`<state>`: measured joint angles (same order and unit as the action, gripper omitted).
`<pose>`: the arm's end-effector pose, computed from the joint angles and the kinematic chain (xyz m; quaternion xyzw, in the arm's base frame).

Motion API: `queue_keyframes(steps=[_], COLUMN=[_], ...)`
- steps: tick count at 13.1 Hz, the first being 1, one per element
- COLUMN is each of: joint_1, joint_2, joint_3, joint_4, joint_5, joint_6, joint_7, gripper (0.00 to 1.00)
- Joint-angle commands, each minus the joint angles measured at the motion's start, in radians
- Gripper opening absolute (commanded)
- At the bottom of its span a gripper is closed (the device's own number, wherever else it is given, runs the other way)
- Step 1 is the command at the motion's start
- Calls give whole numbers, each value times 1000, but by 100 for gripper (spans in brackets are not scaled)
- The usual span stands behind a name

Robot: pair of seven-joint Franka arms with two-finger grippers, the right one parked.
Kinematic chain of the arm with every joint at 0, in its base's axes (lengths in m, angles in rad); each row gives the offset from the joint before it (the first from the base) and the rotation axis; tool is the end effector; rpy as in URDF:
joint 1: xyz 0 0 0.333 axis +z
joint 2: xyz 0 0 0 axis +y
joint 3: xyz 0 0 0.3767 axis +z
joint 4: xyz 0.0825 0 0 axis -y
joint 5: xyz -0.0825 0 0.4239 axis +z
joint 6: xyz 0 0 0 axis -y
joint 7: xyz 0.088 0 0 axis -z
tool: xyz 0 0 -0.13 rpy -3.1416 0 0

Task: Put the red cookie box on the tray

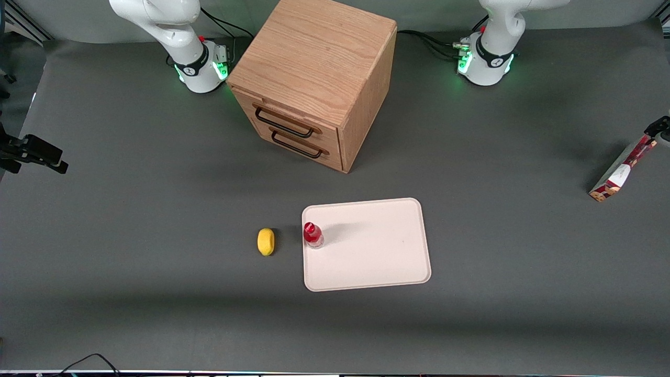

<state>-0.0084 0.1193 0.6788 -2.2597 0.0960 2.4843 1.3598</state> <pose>0.4559 0.3592 0.3430 -0.9227 0.3739 0.0245 0.0910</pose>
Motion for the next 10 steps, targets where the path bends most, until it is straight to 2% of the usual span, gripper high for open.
queue_keyframes(steps=[1, 2, 3, 4, 8, 10], joint_1=[33, 34, 34, 34, 51, 71], joint_2=[103, 132, 144, 151, 210, 244], joint_3=[1, 2, 4, 7, 5, 5], joint_4=[0, -1, -6, -14, -14, -14], joint_5=[-239, -350, -427, -449, -459, -499], joint_6=[41, 41, 36, 35, 79, 77], joint_7=[212, 305, 358, 363, 380, 406], gripper=[100, 100, 100, 100, 100, 100])
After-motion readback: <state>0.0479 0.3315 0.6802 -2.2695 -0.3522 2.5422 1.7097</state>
